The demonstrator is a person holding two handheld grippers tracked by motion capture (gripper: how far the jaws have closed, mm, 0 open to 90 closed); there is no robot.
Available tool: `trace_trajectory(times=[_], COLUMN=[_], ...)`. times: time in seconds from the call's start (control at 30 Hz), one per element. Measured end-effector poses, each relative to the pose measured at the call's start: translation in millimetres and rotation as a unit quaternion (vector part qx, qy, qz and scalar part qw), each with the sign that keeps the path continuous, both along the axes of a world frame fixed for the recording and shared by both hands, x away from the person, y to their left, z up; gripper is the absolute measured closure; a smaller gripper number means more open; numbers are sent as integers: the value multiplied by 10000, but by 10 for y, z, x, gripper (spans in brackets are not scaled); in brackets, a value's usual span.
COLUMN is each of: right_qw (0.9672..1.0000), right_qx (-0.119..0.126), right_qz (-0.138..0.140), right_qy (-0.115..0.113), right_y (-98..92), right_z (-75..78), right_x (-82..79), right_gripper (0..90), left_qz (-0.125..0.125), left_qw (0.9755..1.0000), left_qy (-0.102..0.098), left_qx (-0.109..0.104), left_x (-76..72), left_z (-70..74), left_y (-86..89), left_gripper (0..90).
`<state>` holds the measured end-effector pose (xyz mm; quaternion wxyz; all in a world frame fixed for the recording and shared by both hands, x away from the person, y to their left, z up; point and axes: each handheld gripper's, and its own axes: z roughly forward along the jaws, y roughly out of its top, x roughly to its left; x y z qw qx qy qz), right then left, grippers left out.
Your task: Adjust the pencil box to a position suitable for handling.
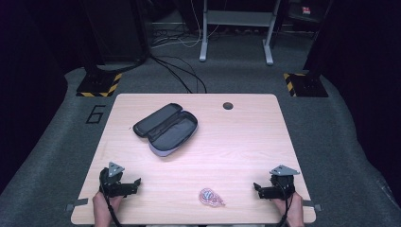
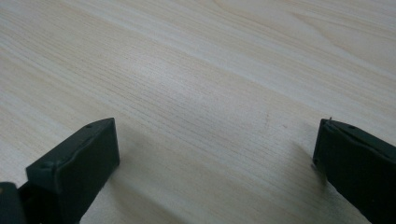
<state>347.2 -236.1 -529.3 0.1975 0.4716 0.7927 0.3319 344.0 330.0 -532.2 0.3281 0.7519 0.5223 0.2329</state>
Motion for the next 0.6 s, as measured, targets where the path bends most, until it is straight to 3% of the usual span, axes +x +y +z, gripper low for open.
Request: trace_trajectory(times=[0.23, 0.33, 0.6], right_qw=[9999, 9998, 10000], right_qx=[13, 128, 83], right_qz=[-100, -163, -27], right_qy=[-32, -69, 7], right_y=[-12, -22, 28], right_z=[13, 29, 61], right_x=[-3, -10, -26], right_gripper=[0, 0, 0], left_qz=[2, 0, 8], left_qw=[10000, 10000, 10000], left_qy=[1, 2, 3], left_qx=[2, 2, 3], left_x=[0, 1, 1], left_z=[1, 1, 1], left_y=[0, 0, 0], left_gripper=[28, 28, 28])
